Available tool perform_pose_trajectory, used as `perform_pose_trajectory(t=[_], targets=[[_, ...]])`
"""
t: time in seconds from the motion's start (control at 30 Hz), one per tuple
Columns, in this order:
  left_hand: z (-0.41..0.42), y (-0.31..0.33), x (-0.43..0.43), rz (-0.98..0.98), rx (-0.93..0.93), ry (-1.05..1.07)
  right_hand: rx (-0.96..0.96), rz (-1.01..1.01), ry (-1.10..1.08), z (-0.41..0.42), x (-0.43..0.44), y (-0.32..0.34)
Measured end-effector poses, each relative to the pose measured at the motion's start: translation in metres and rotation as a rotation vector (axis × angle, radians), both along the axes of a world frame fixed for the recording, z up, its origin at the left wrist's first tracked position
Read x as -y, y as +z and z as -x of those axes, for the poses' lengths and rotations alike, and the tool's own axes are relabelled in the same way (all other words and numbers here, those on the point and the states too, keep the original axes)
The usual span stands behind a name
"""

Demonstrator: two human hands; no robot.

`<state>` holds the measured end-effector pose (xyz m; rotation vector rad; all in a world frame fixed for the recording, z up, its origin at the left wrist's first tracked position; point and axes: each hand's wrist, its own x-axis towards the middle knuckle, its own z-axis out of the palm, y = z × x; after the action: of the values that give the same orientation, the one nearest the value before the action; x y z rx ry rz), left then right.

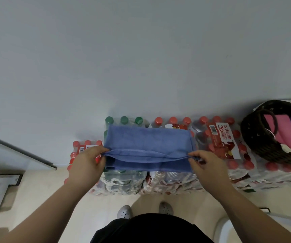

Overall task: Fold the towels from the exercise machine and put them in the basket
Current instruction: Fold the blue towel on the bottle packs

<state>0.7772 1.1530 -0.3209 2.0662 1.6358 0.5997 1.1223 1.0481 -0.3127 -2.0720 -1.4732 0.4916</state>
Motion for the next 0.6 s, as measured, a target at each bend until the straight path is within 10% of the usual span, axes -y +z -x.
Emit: perform_pose_trajectory(t=[0.6], targets=[[-0.026, -0.018, 0.01, -0.162, -0.379, -0.507, 0.512, 0.176, 0.34, 0.032, -0.006, -0.03]])
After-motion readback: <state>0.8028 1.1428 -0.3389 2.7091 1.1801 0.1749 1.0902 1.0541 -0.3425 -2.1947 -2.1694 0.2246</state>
